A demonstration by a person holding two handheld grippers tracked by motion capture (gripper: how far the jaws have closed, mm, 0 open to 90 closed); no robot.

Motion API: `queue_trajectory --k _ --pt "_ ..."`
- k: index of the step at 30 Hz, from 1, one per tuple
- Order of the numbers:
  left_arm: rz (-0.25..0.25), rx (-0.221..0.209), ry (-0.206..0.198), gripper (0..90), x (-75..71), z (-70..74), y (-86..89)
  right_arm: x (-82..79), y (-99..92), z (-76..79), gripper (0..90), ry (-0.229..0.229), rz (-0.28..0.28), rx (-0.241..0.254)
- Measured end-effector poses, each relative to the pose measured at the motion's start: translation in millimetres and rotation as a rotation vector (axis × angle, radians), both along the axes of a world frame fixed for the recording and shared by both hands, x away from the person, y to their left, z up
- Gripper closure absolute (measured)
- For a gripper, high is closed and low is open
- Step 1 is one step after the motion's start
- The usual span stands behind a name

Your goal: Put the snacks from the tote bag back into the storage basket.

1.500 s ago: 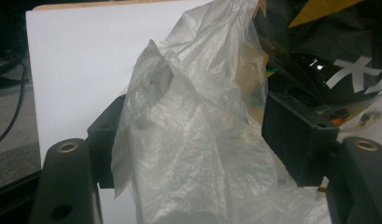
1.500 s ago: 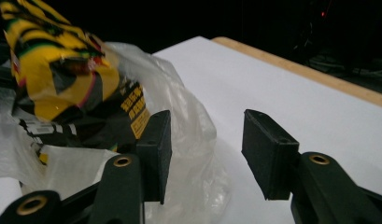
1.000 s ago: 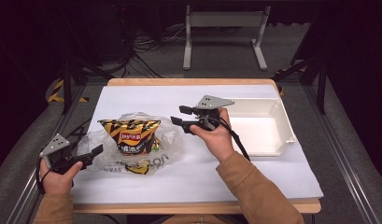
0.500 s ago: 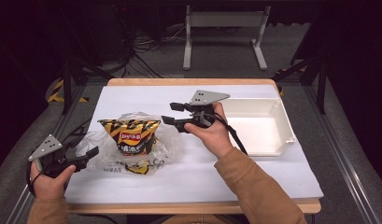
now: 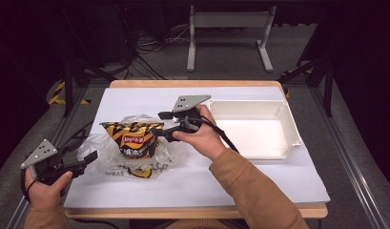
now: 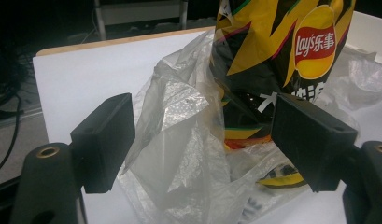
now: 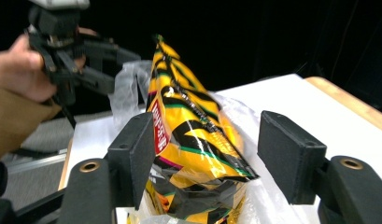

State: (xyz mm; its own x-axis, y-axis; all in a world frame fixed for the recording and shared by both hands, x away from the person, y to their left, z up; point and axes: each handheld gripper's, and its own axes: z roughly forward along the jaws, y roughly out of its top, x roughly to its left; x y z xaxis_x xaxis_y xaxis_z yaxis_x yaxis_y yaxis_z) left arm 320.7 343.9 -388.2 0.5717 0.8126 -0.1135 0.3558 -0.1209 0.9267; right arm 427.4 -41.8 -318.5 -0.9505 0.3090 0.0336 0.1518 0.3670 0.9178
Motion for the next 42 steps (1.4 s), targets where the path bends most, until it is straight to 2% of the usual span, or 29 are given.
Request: queue_trajectory --k 4,10,15,21,26,29,37,42 --pt "0.008 0.005 -0.003 22.2 -1.3 0.8 0.4 4.0 12.0 -6.8 34.9 -0.01 0.008 -0.065" --pt "0.007 0.021 -0.003 21.8 -1.9 0.9 -1.0 5.5 20.8 -13.6 35.5 -0.029 0.011 -0.104" --pt "0.011 0.02 -0.005 21.9 -1.6 0.4 -1.2 5.1 25.2 -16.2 40.0 -0.043 0.02 -0.137" --pt "-0.004 -0.008 -0.002 22.3 -1.0 -0.8 0.1 4.1 25.4 -14.9 56.7 -0.077 0.032 -0.17" --pt "-0.003 -0.005 -0.009 22.5 -1.3 -0.3 0.6 3.5 26.7 -15.8 71.3 -0.091 0.035 -0.22" --pt "0.0 -0.005 -0.009 22.6 -1.5 -0.4 1.2 3.7 26.9 -15.7 82.1 -0.095 0.038 -0.23" --pt "0.001 -0.004 -0.012 22.7 -1.8 -0.3 -0.1 0.4 28.4 -14.1 87.0 -0.127 0.032 -0.245" --pt "0.0 -0.007 -0.016 22.5 -2.5 0.6 0.2 -1.9 28.5 -13.0 87.5 -0.15 0.016 -0.228"
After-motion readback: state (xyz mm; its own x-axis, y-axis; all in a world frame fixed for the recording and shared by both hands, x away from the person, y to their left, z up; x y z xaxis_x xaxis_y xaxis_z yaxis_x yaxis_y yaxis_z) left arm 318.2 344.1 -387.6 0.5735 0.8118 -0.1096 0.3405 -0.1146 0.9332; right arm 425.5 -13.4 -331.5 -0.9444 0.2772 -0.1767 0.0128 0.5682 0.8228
